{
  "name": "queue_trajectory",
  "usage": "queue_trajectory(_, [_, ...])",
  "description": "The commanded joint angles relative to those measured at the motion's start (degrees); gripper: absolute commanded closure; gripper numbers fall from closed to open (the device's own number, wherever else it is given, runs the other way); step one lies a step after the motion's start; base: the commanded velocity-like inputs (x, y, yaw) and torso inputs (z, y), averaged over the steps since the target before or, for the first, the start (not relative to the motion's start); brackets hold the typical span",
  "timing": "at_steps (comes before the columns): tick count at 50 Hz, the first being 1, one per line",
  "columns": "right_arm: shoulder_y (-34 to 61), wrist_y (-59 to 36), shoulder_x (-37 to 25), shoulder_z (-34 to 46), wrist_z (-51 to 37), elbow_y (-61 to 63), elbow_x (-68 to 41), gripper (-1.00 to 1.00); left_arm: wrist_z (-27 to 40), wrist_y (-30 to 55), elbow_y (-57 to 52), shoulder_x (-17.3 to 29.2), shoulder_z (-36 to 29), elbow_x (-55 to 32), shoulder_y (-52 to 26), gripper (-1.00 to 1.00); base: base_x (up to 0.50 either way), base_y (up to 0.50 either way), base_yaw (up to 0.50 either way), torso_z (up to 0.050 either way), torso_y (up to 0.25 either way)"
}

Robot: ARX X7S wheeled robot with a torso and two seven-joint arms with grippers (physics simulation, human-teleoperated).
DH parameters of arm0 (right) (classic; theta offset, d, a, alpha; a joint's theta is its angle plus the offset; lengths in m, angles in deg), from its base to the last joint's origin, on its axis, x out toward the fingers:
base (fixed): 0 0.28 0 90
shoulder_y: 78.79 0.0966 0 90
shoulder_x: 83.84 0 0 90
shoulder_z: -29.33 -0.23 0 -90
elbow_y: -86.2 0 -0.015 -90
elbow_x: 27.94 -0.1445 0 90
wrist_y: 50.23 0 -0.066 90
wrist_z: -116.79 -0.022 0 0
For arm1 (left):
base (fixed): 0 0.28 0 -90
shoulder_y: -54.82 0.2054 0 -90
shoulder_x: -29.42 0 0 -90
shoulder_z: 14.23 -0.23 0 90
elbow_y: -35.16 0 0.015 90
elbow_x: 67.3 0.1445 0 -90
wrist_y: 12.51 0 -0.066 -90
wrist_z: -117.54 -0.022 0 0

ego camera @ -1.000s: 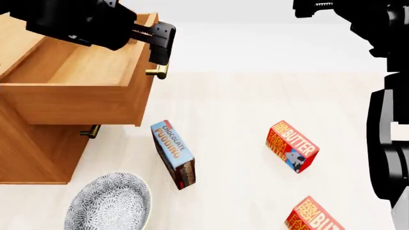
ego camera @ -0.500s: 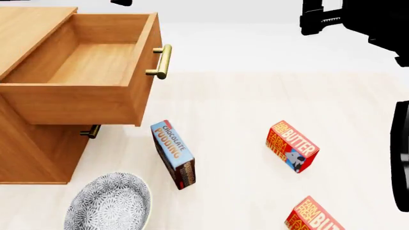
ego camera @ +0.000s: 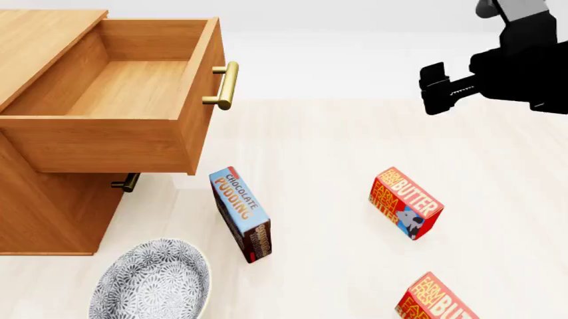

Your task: Put the butter at the front in the top drawer of the cabinet and close it.

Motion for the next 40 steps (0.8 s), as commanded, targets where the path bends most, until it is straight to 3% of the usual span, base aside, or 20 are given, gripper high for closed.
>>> queue_trajectory(1, [-3.07, -3.31, -2.44, 2.94, 3.54, 2.81, -2.36, -1.0, 1.18, -3.74, -1.16, 0.51, 0.23, 2.06, 0.75, -1.0, 0.0, 0.0, 0.0, 0.0, 0.0])
queue_trajectory(40, [-10.69, 0.07, -3.24, 10.06, 4.94, -0.37, -2.16, -1.0, 1.04, -3.9, -2.08, 0.7, -0.31, 2.86, 0.84, -1.0, 0.0, 0.0, 0.0, 0.0, 0.0])
